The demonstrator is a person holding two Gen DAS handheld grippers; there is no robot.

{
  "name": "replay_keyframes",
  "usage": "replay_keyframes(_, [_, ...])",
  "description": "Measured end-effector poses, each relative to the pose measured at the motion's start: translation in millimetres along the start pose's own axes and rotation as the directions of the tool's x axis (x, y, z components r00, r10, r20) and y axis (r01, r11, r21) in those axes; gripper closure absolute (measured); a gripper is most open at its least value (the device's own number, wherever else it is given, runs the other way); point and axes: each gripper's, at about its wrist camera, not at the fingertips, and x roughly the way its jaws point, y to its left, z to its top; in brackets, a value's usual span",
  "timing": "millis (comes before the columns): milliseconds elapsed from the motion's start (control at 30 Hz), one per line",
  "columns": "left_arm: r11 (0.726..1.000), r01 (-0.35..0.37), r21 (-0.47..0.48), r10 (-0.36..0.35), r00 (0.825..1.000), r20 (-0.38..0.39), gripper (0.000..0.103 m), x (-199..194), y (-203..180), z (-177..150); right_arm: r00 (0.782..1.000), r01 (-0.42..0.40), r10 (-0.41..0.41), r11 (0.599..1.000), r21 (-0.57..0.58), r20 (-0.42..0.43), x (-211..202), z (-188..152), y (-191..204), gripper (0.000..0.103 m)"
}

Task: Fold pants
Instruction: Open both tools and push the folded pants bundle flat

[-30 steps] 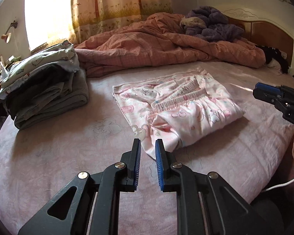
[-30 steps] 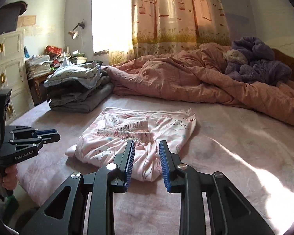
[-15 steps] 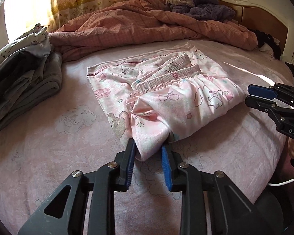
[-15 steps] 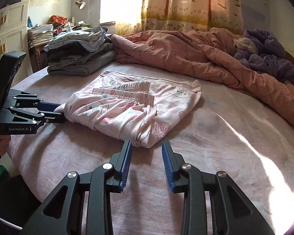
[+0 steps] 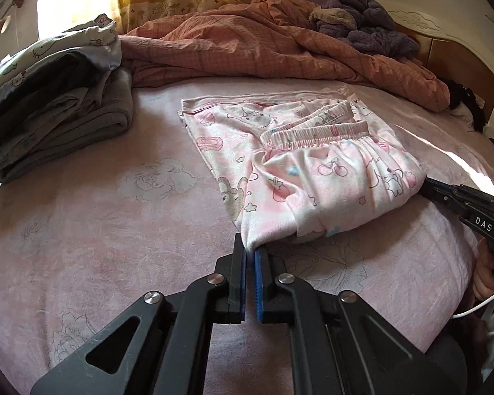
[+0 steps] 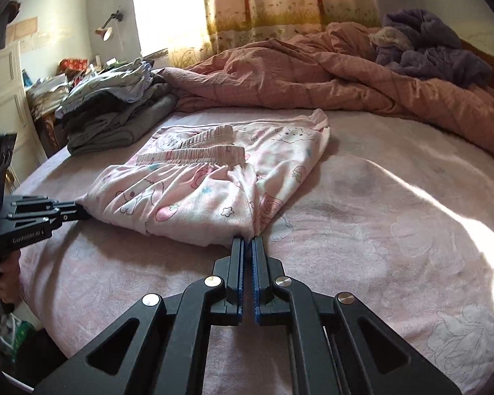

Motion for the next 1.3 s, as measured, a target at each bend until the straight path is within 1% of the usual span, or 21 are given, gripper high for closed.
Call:
replay_keyframes(67, [1.000, 0.010, -0.026, -0.010, 1.000, -0.016, 0.099, 2.2, 5.5, 1.1, 0.999, -0.040, 0.042, 0.996, 0.077, -0.020, 5.1, 0.5, -10.6, 0.099])
replay_keyframes(133, [0.999, 0.035, -0.031, -0.035, 0.999, -0.026, 0.099, 2.5, 8.4, 2.0, 0.997, -0.067, 0.072, 0.990, 0.124, -0.032, 7.6, 0.9, -16.9, 0.099])
replay_keyframes(233, [0.994, 0.093, -0.065, -0.097, 0.993, -0.065, 0.099, 5.9, 16.6, 5.5, 0.992, -0.103, 0.115, 0.979, 0.177, -0.060, 9.9, 3.6, -24.7, 0.099])
replay_keyframes(267, [0.990, 0.121, -0.070, -0.128, 0.987, -0.096, 0.099, 7.9, 19.2, 7.7, 0.989, -0.114, 0.130, 0.973, 0.198, -0.071, 10.5, 5.1, -27.4, 0.099])
replay_keyframes(367, [0.983, 0.161, -0.090, -0.175, 0.968, -0.180, 0.098, 10.3, 25.1, 16.3, 0.980, -0.118, 0.149, 0.969, 0.216, -0.134, 12.4, 10.4, -28.5, 0.099])
replay_keyframes(467, [0.989, 0.143, -0.047, -0.151, 0.953, -0.263, 0.095, 9.2, 21.7, 24.1, 0.967, -0.102, 0.146, 0.973, 0.205, -0.211, 12.2, 19.3, -26.7, 0.099])
replay_keyframes(500, [0.990, 0.137, -0.017, -0.136, 0.946, -0.296, 0.092, 9.2, 18.1, 26.0, 0.962, -0.093, 0.137, 0.978, 0.188, -0.235, 11.6, 22.1, -25.2, 0.099])
replay_keyframes(567, [0.992, 0.113, 0.048, -0.090, 0.935, -0.344, 0.071, 6.4, 11.5, 29.1, 0.956, -0.066, 0.103, 0.988, 0.142, -0.275, 9.6, 26.2, -21.9, 0.099])
replay_keyframes(633, [0.987, 0.090, 0.130, -0.037, 0.931, -0.362, 0.061, 0.5, 4.5, 31.9, 0.944, -0.052, 0.074, 0.996, 0.074, -0.322, 8.4, 28.9, -17.4, 0.099])
replay_keyframes(667, [0.982, 0.075, 0.172, -0.007, 0.930, -0.368, 0.061, -2.6, 1.0, 33.4, 0.936, -0.049, 0.055, 0.998, 0.027, -0.347, 8.2, 31.3, -13.7, 0.097])
replay_keyframes(700, [0.975, 0.062, 0.211, 0.022, 0.927, -0.374, 0.060, -4.7, -2.1, 35.4, 0.931, -0.044, 0.032, 0.999, -0.025, -0.363, 7.0, 33.6, -9.1, 0.089])
replay_keyframes(733, [0.968, 0.052, 0.245, 0.046, 0.924, -0.379, 0.059, -6.2, -4.6, 37.4, 0.927, -0.035, -0.001, 0.995, -0.090, -0.376, 5.6, 36.0, -3.2, 0.075])
replay_keyframes(800, [0.957, 0.044, 0.287, 0.070, 0.925, -0.373, 0.057, -9.3, -9.5, 41.5, 0.922, -0.009, -0.090, 0.968, -0.252, -0.377, 3.2, 39.3, 13.2, 0.064])
replay_keyframes(867, [0.948, 0.041, 0.314, 0.076, 0.934, -0.350, 0.057, -11.4, -16.1, 45.1, 0.925, 0.024, -0.161, 0.929, -0.369, -0.345, 0.9, 40.7, 28.2, 0.064])
replay_keyframes(900, [0.943, 0.046, 0.330, 0.072, 0.939, -0.337, 0.057, -12.4, -21.0, 45.4, 0.923, 0.020, -0.170, 0.917, -0.400, -0.344, 1.1, 41.1, 34.1, 0.064])
replay_keyframes(967, [0.933, 0.053, 0.355, 0.060, 0.952, -0.300, 0.057, -14.9, -28.6, 41.4, 0.925, -0.014, -0.149, 0.905, -0.425, -0.348, 0.5, 39.6, 43.5, 0.064])
replay_keyframes(1033, [0.926, 0.061, 0.373, 0.045, 0.962, -0.269, 0.057, -14.5, -35.5, 35.9, 0.935, -0.032, -0.130, 0.895, -0.445, -0.330, -2.3, 34.9, 51.9, 0.064])
replay_keyframes(1100, [0.917, 0.062, 0.394, 0.048, 0.963, -0.264, 0.057, -9.7, -44.0, 30.3, 0.945, -0.033, -0.124, 0.886, -0.463, -0.304, -5.0, 28.0, 57.7, 0.064])
replay_keyframes(1167, [0.908, 0.046, 0.417, 0.073, 0.962, -0.263, 0.057, -4.3, -52.7, 27.1, 0.944, -0.045, -0.117, 0.881, -0.471, -0.309, -1.8, 22.1, 60.6, 0.064])
replay_keyframes(1233, [0.898, 0.022, 0.440, 0.099, 0.963, -0.252, 0.057, 1.9, -59.1, 28.0, 0.942, -0.040, -0.129, 0.874, -0.484, -0.310, 4.6, 19.0, 64.0, 0.064])
replay_keyframes(1300, [0.901, 0.002, 0.435, 0.118, 0.961, -0.250, 0.057, 8.0, -61.7, 30.9, 0.945, -0.009, -0.158, 0.863, -0.506, -0.286, 12.4, 21.9, 68.1, 0.064])
